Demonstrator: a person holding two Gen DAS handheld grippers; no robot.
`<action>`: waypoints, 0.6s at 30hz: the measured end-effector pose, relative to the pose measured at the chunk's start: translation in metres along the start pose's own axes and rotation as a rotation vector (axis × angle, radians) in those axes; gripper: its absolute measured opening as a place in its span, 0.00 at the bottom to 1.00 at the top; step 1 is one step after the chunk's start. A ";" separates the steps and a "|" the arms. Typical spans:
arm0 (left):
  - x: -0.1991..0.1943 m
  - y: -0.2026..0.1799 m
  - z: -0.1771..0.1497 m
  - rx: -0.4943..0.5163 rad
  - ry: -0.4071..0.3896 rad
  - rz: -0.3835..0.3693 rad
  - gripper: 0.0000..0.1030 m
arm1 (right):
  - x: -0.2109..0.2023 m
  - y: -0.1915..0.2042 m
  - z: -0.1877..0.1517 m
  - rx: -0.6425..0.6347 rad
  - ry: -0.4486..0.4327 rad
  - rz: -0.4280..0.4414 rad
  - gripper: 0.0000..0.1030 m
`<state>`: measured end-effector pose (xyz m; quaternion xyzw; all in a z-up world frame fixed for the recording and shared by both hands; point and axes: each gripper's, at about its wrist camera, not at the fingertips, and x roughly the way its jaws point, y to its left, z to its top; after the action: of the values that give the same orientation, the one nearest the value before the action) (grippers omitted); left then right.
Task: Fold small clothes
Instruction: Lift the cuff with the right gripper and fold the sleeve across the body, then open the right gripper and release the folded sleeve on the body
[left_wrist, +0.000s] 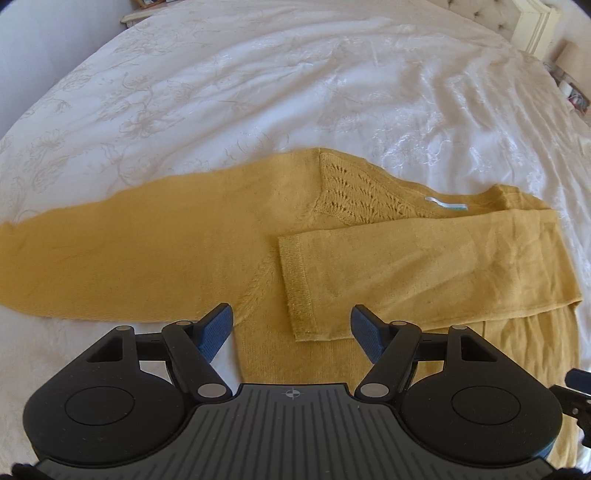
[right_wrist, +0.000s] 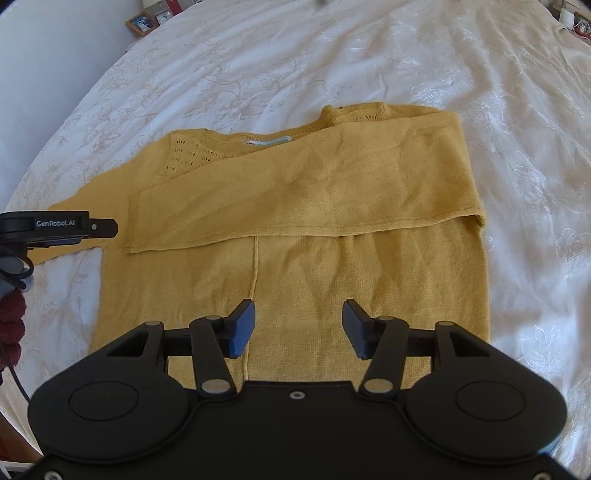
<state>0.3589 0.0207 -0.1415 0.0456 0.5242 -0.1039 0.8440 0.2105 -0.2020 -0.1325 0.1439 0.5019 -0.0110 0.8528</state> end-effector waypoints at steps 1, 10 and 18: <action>0.005 -0.002 0.001 0.005 0.004 -0.003 0.67 | 0.000 -0.001 0.000 -0.006 -0.003 0.001 0.59; 0.048 -0.006 0.002 -0.021 0.094 -0.004 0.67 | 0.017 -0.008 -0.001 -0.051 0.010 0.050 0.74; 0.049 -0.007 0.010 -0.083 0.038 -0.010 0.19 | 0.026 -0.014 -0.004 -0.043 0.036 0.114 0.84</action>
<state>0.3869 0.0058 -0.1810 0.0099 0.5444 -0.0851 0.8345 0.2179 -0.2115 -0.1605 0.1541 0.5083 0.0508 0.8457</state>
